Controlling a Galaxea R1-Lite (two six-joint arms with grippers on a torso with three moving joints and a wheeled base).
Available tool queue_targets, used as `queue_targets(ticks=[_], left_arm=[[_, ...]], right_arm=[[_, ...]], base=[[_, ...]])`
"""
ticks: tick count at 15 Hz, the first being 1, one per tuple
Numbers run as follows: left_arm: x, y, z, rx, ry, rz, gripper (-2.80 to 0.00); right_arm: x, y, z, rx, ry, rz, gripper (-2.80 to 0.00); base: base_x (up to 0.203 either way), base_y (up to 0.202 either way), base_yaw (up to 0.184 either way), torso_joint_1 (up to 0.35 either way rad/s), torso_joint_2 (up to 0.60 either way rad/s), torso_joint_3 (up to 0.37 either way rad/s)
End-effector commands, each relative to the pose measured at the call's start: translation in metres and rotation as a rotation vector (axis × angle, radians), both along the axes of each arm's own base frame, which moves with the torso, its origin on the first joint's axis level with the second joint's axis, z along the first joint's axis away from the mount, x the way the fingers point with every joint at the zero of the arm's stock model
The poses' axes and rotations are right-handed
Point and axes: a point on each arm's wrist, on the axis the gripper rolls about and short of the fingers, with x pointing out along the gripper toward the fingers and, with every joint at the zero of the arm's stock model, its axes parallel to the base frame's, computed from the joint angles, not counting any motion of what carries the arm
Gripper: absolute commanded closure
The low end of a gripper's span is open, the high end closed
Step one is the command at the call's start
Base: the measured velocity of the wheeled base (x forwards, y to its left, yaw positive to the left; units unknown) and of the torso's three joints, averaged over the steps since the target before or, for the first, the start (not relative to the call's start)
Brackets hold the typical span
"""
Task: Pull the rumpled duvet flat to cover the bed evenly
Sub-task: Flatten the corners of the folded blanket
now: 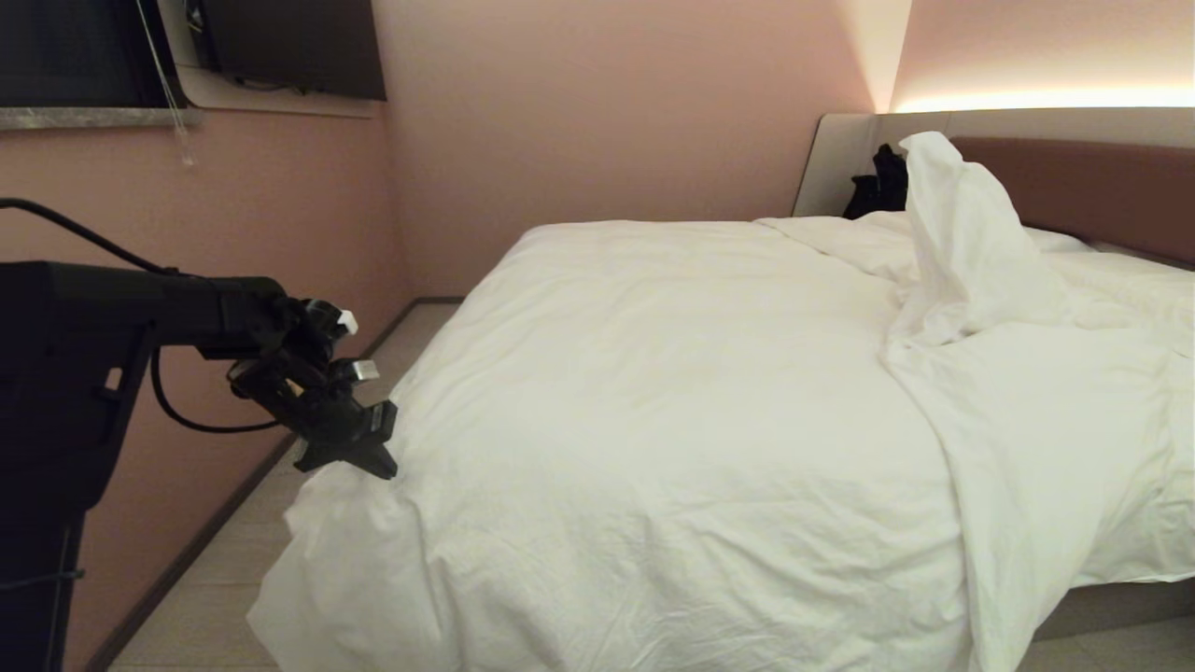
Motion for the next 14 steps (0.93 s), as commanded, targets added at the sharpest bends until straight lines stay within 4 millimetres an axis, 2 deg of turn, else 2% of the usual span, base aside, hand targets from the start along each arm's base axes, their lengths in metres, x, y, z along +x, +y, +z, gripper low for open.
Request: queue_targets(ticks=[1, 5, 6, 9, 14], left_arm=[[0.005, -0.009, -0.014, 0.011, 0.026, -0.014, 0.00], [0.008, -0.012, -0.019, 0.044, 0.019, -0.003, 0.00], [0.016, -0.015, -0.031, 0.074, 0.002, 0.016, 0.00], [0.026, -0.019, -0.043, 0.156, -0.040, 0.057, 0.00], [0.031, -0.018, -0.053, 0.198, -0.039, 0.074, 0.00]], right_arm=[[0.000, 0.000, 0.000, 0.000, 0.000, 0.000, 0.00], [0.000, 0.000, 0.000, 0.000, 0.001, 0.000, 0.00], [0.000, 0.000, 0.000, 0.000, -0.001, 0.000, 0.00], [0.000, 0.000, 0.000, 0.000, 0.000, 0.000, 0.00], [0.000, 0.000, 0.000, 0.000, -0.001, 0.000, 0.00]], base=[[0.000, 0.000, 0.000, 0.000, 0.00, 0.000], [0.000, 0.000, 0.000, 0.000, 0.00, 0.000], [0.000, 0.000, 0.000, 0.000, 0.00, 0.000], [0.000, 0.000, 0.000, 0.000, 0.00, 0.000], [0.000, 0.000, 0.000, 0.000, 0.00, 0.000]])
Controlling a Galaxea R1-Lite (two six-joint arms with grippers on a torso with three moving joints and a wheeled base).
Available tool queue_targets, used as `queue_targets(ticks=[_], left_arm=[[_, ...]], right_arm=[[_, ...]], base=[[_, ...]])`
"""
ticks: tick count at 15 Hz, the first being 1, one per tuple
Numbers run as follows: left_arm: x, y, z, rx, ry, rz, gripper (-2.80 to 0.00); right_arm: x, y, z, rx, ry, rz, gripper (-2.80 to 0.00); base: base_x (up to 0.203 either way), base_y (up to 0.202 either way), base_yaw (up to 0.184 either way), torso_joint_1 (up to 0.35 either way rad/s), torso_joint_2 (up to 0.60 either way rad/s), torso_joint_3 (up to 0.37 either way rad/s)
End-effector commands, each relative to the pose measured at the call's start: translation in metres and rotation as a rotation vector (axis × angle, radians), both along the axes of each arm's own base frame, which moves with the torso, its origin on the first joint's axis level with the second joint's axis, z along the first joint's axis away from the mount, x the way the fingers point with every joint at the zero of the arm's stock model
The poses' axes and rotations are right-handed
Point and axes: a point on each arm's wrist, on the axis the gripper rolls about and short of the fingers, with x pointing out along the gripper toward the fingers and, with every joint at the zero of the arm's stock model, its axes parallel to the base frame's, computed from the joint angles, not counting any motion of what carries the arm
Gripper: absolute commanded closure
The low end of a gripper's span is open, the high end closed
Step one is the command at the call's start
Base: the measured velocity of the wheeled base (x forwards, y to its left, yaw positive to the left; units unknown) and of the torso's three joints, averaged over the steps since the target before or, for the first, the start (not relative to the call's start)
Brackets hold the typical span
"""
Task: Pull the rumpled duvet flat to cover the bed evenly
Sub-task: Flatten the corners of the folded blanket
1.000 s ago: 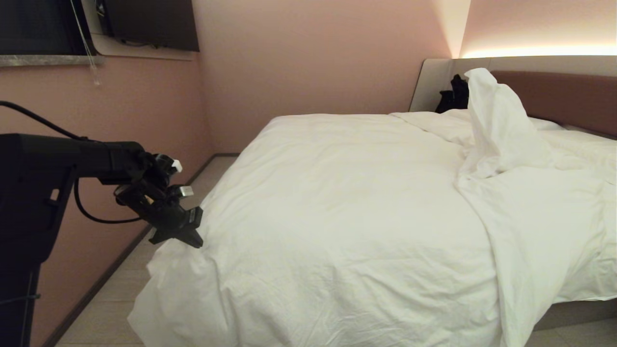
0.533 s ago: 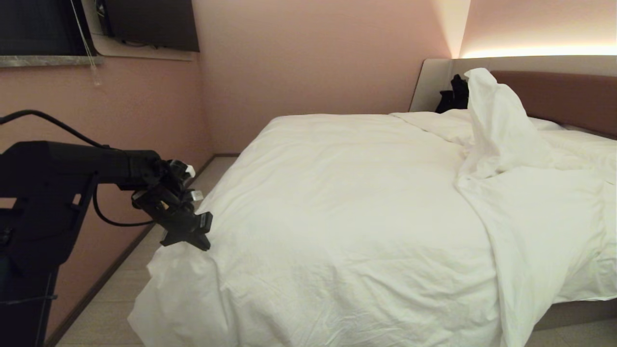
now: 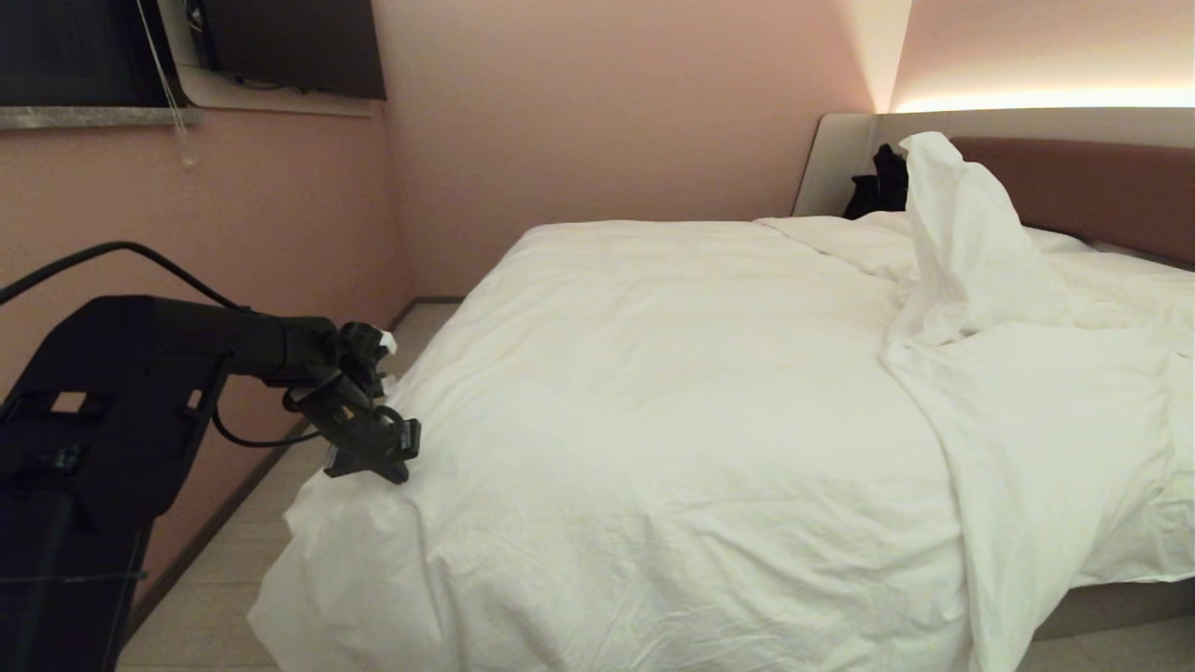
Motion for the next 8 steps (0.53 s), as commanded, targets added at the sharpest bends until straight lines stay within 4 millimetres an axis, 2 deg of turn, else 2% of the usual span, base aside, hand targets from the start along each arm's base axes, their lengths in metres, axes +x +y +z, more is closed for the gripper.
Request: queue_targets(ticks=[1, 5, 8], left_arm=[[0.003, 0.001, -0.011, 0.047, 0.013, 0.018, 0.00], [0.016, 0.005, -0.025, 0.191, -0.053, 0.087, 0.00], [0.018, 0.009, -0.026, 0.201, -0.062, 0.099, 0.00]], right_arm=[[0.000, 0.000, 0.000, 0.000, 0.000, 0.000, 0.00], [0.000, 0.000, 0.000, 0.000, 0.001, 0.000, 0.00], [0.000, 0.000, 0.000, 0.000, 0.000, 0.000, 0.00]], base=[[0.000, 0.000, 0.000, 0.000, 0.00, 0.000], [0.000, 0.000, 0.000, 0.000, 0.00, 0.000], [0.000, 0.000, 0.000, 0.000, 0.00, 0.000]])
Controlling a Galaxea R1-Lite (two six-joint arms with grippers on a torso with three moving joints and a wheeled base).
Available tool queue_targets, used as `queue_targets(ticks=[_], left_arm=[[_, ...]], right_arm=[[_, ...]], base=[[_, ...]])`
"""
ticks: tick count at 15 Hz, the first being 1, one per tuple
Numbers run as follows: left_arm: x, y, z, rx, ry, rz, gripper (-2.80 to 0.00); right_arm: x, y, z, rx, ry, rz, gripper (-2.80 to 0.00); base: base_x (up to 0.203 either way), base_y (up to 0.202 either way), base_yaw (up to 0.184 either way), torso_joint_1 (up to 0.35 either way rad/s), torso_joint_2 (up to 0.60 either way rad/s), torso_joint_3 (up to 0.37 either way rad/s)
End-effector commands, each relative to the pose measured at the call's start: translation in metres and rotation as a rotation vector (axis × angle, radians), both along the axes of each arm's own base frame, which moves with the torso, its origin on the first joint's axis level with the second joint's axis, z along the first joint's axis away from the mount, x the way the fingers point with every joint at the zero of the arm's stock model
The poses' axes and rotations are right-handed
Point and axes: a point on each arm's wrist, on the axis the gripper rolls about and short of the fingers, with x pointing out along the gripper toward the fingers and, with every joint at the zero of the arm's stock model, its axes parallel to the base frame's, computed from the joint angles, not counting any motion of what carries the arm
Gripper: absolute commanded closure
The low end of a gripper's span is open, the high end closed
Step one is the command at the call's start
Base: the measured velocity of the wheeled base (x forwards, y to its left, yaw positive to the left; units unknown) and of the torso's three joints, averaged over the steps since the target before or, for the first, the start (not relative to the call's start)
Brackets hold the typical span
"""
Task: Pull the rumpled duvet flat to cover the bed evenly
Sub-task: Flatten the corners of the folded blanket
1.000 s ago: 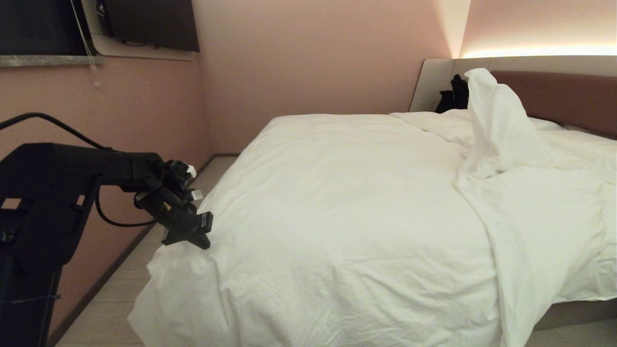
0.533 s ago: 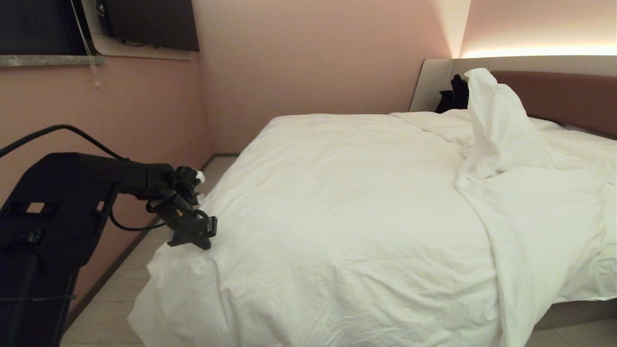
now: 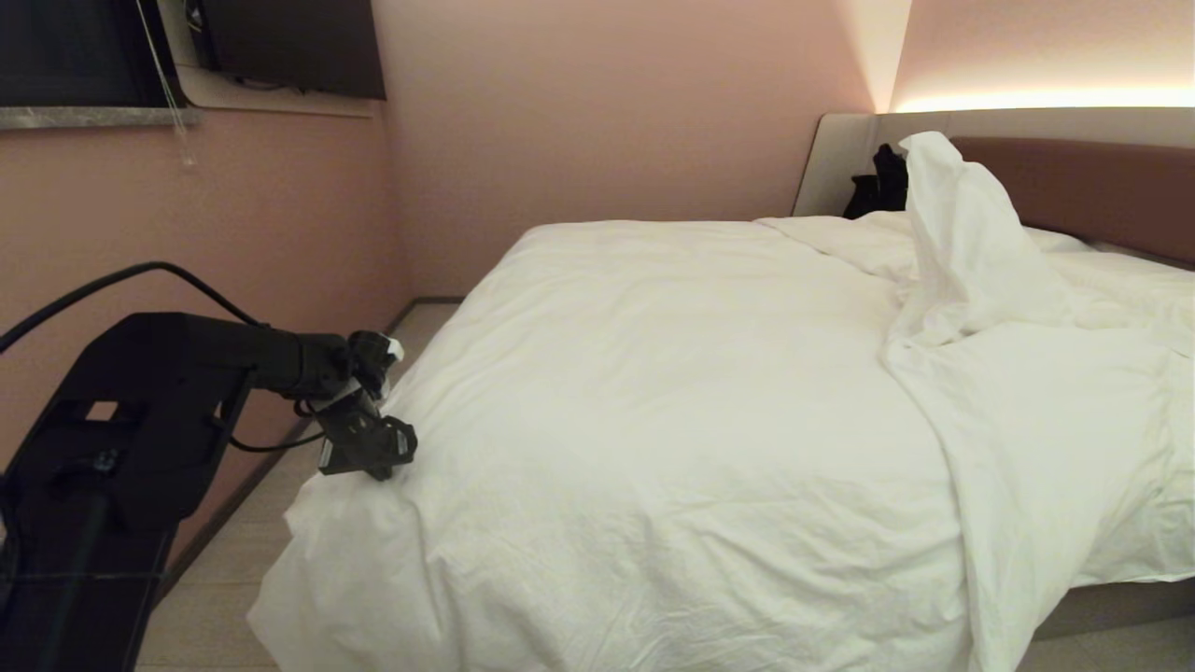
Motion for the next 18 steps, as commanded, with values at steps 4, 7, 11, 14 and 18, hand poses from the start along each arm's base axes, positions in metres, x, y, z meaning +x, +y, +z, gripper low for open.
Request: queue_targets(ticks=[4, 7, 11, 14, 18], left_arm=[[0.006, 0.023, -0.008, 0.042, -0.015, 0.065, 0.00], [0.009, 0.053, -0.011, 0.090, -0.025, 0.144, 0.00], [0.007, 0.079, -0.016, 0.093, -0.016, 0.191, 0.00], [0.002, 0.109, -0.007, 0.086, -0.037, 0.260, 0.00], [-0.010, 0.117, 0.043, 0.058, -0.132, 0.299, 0.00]], right_arm=[[0.000, 0.000, 0.000, 0.000, -0.001, 0.000, 0.00], [0.000, 0.000, 0.000, 0.000, -0.001, 0.000, 0.00], [0.000, 0.000, 0.000, 0.000, -0.001, 0.000, 0.00], [0.000, 0.000, 0.000, 0.000, 0.001, 0.000, 0.00], [0.000, 0.000, 0.000, 0.000, 0.001, 0.000, 0.00]], base=[[0.000, 0.000, 0.000, 0.000, 0.00, 0.000], [0.000, 0.000, 0.000, 0.000, 0.00, 0.000], [0.000, 0.000, 0.000, 0.000, 0.00, 0.000], [0.000, 0.000, 0.000, 0.000, 0.00, 0.000], [0.000, 0.000, 0.000, 0.000, 0.00, 0.000]])
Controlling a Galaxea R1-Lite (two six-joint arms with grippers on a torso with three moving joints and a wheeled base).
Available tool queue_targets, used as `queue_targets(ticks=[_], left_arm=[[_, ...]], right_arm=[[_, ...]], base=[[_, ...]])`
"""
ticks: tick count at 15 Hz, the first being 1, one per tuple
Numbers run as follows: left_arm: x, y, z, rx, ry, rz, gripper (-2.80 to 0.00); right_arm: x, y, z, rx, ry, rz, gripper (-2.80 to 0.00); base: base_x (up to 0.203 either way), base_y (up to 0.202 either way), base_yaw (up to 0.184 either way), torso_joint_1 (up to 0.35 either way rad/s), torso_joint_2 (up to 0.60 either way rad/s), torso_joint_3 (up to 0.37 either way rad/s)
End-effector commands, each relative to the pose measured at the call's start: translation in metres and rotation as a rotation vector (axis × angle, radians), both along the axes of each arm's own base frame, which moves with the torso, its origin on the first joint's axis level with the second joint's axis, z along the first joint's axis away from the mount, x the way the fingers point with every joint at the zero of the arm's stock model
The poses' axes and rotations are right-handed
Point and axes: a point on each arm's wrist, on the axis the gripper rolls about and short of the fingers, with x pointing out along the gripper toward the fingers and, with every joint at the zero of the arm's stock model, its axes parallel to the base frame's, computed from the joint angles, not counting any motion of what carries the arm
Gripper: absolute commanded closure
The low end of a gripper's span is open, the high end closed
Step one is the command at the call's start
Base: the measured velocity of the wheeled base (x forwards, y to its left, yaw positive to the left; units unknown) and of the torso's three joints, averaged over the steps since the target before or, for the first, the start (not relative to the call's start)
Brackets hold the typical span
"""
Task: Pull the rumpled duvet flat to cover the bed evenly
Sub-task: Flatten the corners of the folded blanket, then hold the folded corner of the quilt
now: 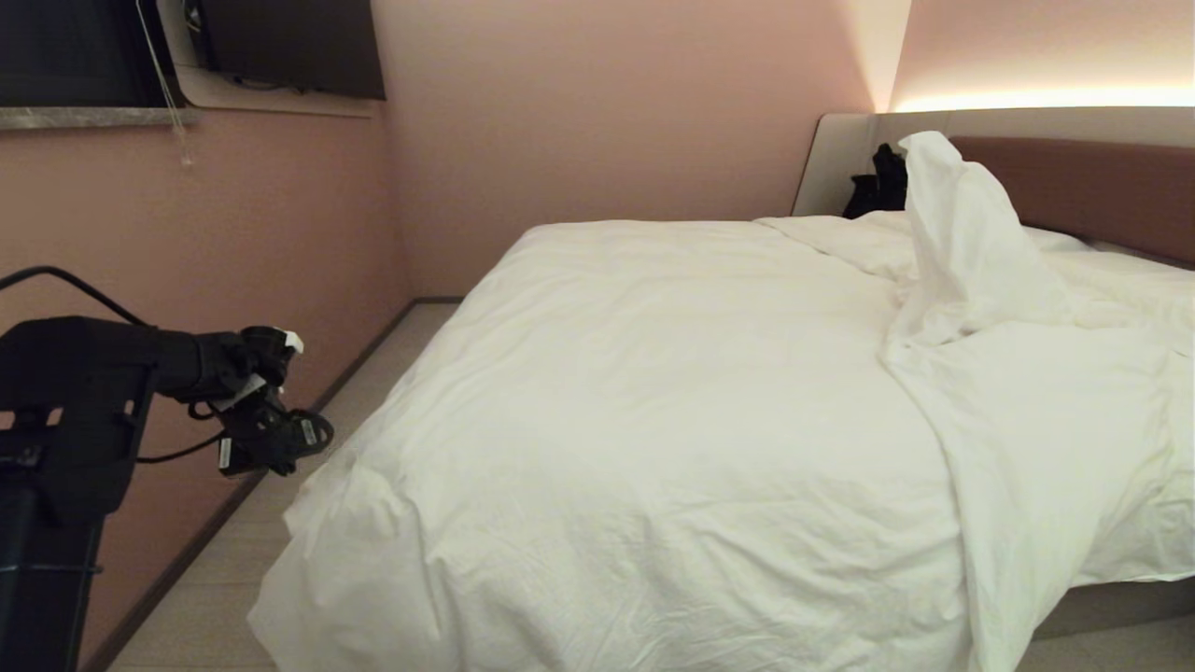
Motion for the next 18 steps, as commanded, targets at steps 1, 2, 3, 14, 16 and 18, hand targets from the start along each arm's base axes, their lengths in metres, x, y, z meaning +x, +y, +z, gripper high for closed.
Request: queue_targets(ticks=[1, 2, 3, 14, 16, 18], left_arm=[[-0.012, 0.002, 0.049, -0.006, -0.093, 0.014, 0.00], [-0.019, 0.000, 0.065, -0.019, -0.120, 0.009, 0.00], [-0.024, -0.001, 0.072, -0.038, -0.125, 0.001, 0.00], [-0.246, -0.060, 0.249, -0.166, -0.506, -0.194, 0.00], [-0.305, -0.073, 0.265, -0.136, -0.615, -0.219, 0.00], [-0.363, -0.085, 0.271, -0.097, -0.726, -0.242, 0.00]], right_arm=[[0.000, 0.000, 0.000, 0.000, 0.001, 0.000, 0.00], [0.000, 0.000, 0.000, 0.000, -0.001, 0.000, 0.00], [0.000, 0.000, 0.000, 0.000, 0.001, 0.000, 0.00], [0.000, 0.000, 0.000, 0.000, -0.001, 0.000, 0.00], [0.000, 0.000, 0.000, 0.000, 0.001, 0.000, 0.00], [0.000, 0.000, 0.000, 0.000, -0.001, 0.000, 0.00]], base=[[0.000, 0.000, 0.000, 0.000, 0.00, 0.000], [0.000, 0.000, 0.000, 0.000, 0.00, 0.000], [0.000, 0.000, 0.000, 0.000, 0.00, 0.000], [0.000, 0.000, 0.000, 0.000, 0.00, 0.000], [0.000, 0.000, 0.000, 0.000, 0.00, 0.000], [0.000, 0.000, 0.000, 0.000, 0.00, 0.000]])
